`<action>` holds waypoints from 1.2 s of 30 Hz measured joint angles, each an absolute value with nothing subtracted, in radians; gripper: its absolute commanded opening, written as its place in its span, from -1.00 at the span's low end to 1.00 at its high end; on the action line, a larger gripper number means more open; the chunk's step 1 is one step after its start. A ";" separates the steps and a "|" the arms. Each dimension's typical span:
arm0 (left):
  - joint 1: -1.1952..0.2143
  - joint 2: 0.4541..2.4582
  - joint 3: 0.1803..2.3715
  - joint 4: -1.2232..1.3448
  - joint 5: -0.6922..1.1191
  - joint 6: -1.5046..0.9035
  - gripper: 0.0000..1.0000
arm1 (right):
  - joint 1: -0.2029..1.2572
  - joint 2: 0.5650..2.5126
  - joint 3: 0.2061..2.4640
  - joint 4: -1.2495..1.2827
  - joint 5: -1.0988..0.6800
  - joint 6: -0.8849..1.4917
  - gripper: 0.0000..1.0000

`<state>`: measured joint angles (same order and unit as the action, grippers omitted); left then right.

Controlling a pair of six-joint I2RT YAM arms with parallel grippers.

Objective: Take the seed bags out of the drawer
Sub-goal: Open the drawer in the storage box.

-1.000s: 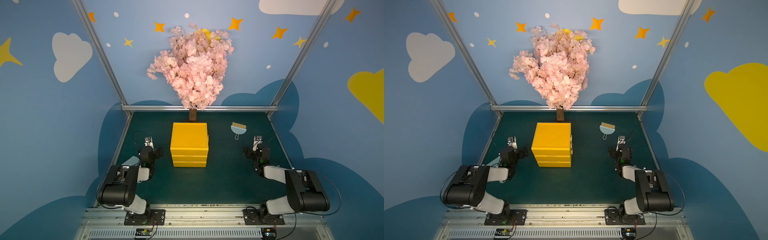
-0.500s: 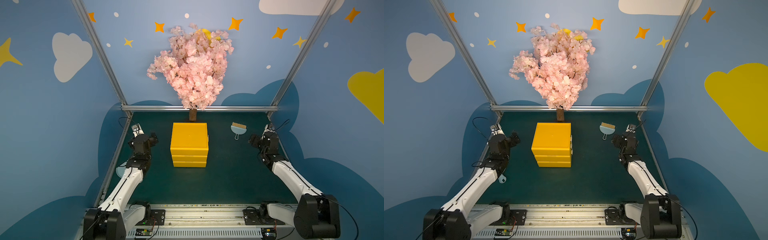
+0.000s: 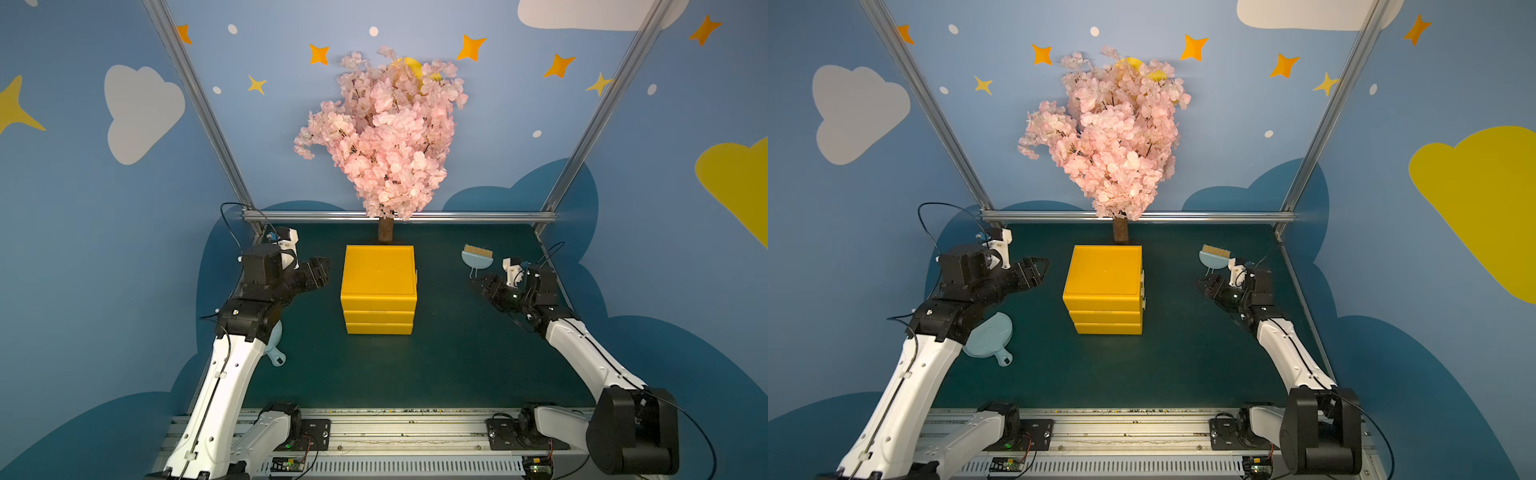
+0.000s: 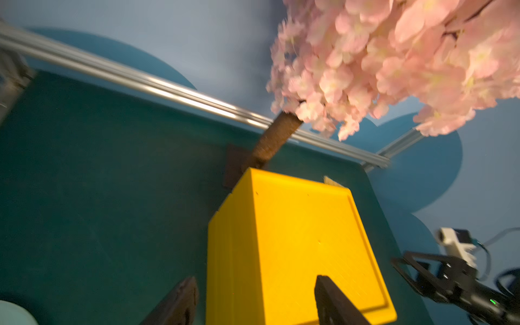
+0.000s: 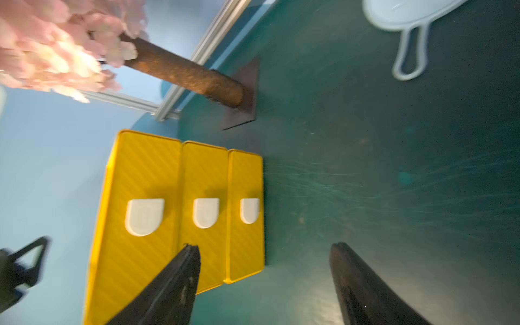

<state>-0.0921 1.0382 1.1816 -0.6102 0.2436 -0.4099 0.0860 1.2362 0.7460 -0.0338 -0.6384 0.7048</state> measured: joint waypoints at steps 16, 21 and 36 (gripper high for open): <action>-0.177 1.368 1.406 -0.880 0.332 -0.392 0.29 | 0.261 1.351 0.860 0.190 -0.839 0.941 0.14; -0.184 1.400 1.433 -0.891 0.313 -0.385 0.24 | 0.300 1.434 0.898 0.216 -0.839 0.968 0.05; -0.204 1.448 1.434 -0.897 0.273 -0.366 0.13 | 0.381 1.557 0.986 0.231 -0.838 0.987 -0.04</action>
<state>-0.2039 1.4475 1.4342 -0.8970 0.2729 -0.3664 0.3805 1.5574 0.9859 0.2310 -0.8375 0.9871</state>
